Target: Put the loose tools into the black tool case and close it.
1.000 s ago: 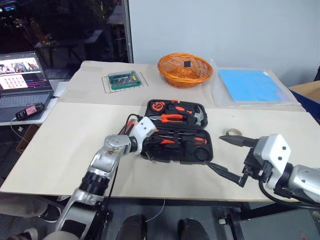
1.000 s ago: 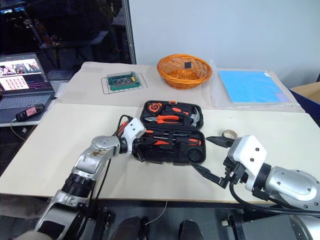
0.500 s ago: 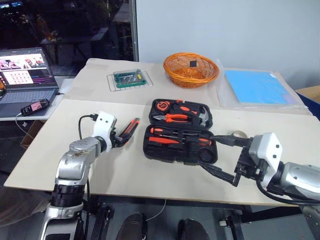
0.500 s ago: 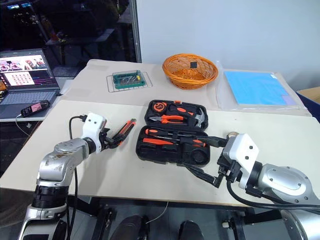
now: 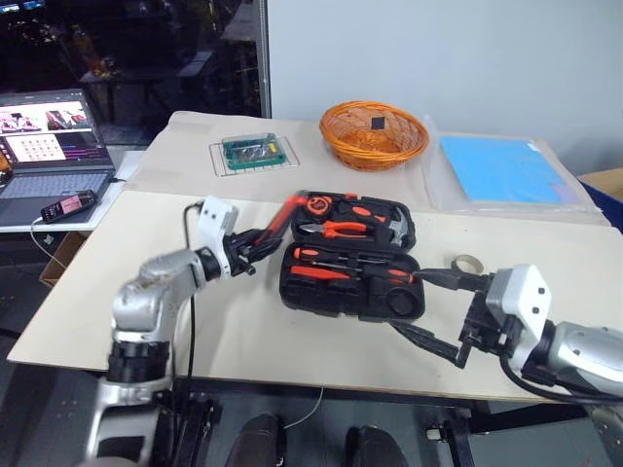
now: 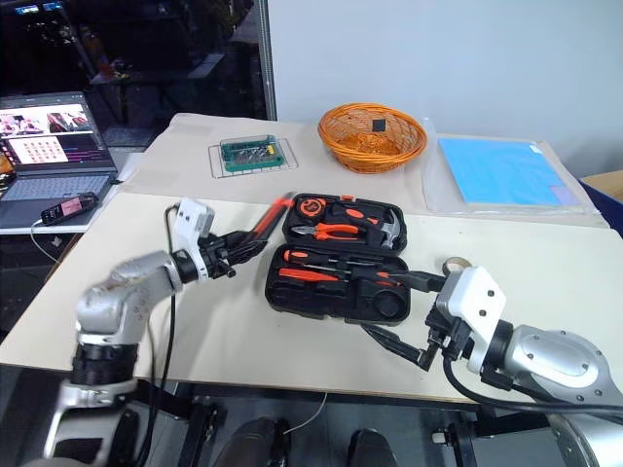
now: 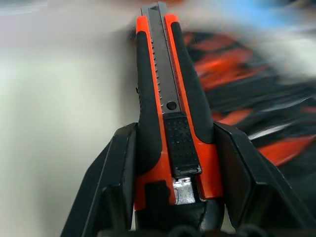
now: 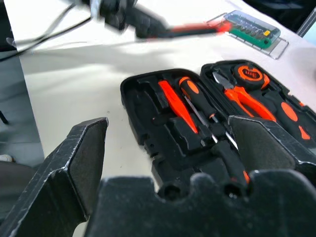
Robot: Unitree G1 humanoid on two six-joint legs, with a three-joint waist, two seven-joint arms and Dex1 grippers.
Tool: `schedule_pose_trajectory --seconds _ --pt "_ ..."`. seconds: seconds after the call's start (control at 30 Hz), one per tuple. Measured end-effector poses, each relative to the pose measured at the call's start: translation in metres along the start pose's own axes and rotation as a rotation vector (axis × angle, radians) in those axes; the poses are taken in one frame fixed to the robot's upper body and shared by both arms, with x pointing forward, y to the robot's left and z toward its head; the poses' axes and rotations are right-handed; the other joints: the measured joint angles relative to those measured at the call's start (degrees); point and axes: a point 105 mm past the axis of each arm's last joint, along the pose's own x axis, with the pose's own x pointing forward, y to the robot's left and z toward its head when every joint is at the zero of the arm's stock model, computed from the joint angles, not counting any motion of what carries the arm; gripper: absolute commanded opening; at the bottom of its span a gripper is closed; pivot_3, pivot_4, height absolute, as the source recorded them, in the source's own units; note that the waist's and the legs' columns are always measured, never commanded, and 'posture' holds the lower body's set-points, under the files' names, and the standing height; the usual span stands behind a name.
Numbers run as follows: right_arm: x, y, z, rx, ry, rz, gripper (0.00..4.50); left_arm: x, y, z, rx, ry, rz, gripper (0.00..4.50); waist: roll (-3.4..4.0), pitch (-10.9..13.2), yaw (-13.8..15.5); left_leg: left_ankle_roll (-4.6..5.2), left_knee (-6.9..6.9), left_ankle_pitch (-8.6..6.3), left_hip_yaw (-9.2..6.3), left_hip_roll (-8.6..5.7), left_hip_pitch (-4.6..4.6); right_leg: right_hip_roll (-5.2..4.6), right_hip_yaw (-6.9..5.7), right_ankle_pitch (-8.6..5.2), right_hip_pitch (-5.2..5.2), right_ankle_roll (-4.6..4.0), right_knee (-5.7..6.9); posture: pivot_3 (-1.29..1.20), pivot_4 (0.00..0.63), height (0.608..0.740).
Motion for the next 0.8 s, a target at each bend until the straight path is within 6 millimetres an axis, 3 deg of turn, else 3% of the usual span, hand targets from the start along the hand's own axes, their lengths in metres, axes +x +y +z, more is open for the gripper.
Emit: schedule_pose_trajectory --seconds 0.1,0.17,0.4,0.6,0.8 --pt "-0.008 -0.001 -0.001 0.001 0.014 -0.022 4.50 0.017 -0.027 -0.016 0.094 0.107 -0.235 1.79 0.08 -0.04 0.01 0.05 0.00 0.00 0.08 0.00 -0.01 0.04 0.07 -0.01 0.06 0.02 0.03 0.00 0.150 0.740" --pt "-0.012 -0.001 -0.001 -0.007 0.021 -0.028 4.50 0.022 -0.030 -0.028 0.139 0.176 -0.300 1.79 0.05 -0.02 -0.01 0.05 0.01 0.00 0.07 0.01 -0.01 0.08 0.06 0.00 0.04 0.01 0.04 0.00 0.150 0.740" --pt "-0.033 -0.004 -0.004 -0.025 0.073 -0.067 4.50 0.031 -0.009 -0.055 0.293 0.364 -0.324 1.79 0.04 -0.01 0.04 0.07 0.03 0.00 0.05 0.00 -0.02 0.07 0.08 -0.02 0.00 0.07 0.01 0.00 0.150 0.740" --pt "-0.036 -0.003 -0.002 -0.039 0.080 -0.072 4.50 0.033 0.001 -0.055 0.403 0.422 -0.388 1.79 0.03 -0.01 0.00 0.07 0.03 0.00 0.04 0.01 -0.06 0.08 0.07 -0.02 0.01 0.07 0.01 0.00 0.150 0.740" --pt "-0.037 0.001 -0.003 -0.035 0.087 -0.072 4.50 0.046 -0.007 -0.053 0.434 0.422 -0.471 1.79 0.03 -0.01 0.02 0.40 0.05 0.14 0.04 -0.02 -0.09 0.08 0.09 -0.10 0.05 0.20 0.01 0.00 0.150 0.740"
